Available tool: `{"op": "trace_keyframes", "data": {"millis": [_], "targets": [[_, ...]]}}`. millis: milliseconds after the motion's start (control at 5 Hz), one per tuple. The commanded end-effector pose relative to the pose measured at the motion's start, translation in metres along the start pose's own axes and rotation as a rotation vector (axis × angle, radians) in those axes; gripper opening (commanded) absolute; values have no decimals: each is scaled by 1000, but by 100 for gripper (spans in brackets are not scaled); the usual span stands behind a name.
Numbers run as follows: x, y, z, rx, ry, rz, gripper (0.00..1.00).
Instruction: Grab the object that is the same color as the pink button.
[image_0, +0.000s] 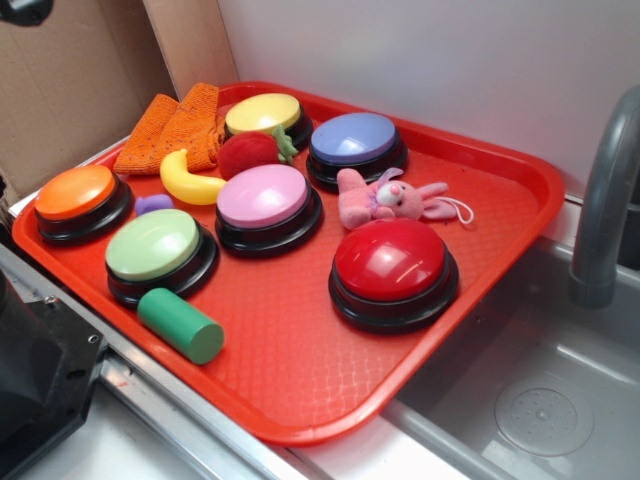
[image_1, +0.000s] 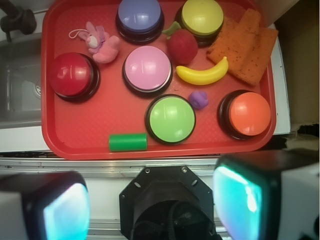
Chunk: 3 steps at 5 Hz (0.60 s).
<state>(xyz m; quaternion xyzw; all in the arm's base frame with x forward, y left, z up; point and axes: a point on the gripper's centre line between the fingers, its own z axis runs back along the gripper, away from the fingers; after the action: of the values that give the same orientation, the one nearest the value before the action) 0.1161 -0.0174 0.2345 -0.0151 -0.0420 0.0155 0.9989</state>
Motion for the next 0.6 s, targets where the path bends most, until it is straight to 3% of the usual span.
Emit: {"op": "trace_keyframes", "data": {"millis": [0, 200, 400], "targets": [[0, 0, 0, 0, 0, 0, 100], [15, -4, -9, -18, 17, 22, 100], [46, -15, -25, -20, 3, 61, 100]]}}
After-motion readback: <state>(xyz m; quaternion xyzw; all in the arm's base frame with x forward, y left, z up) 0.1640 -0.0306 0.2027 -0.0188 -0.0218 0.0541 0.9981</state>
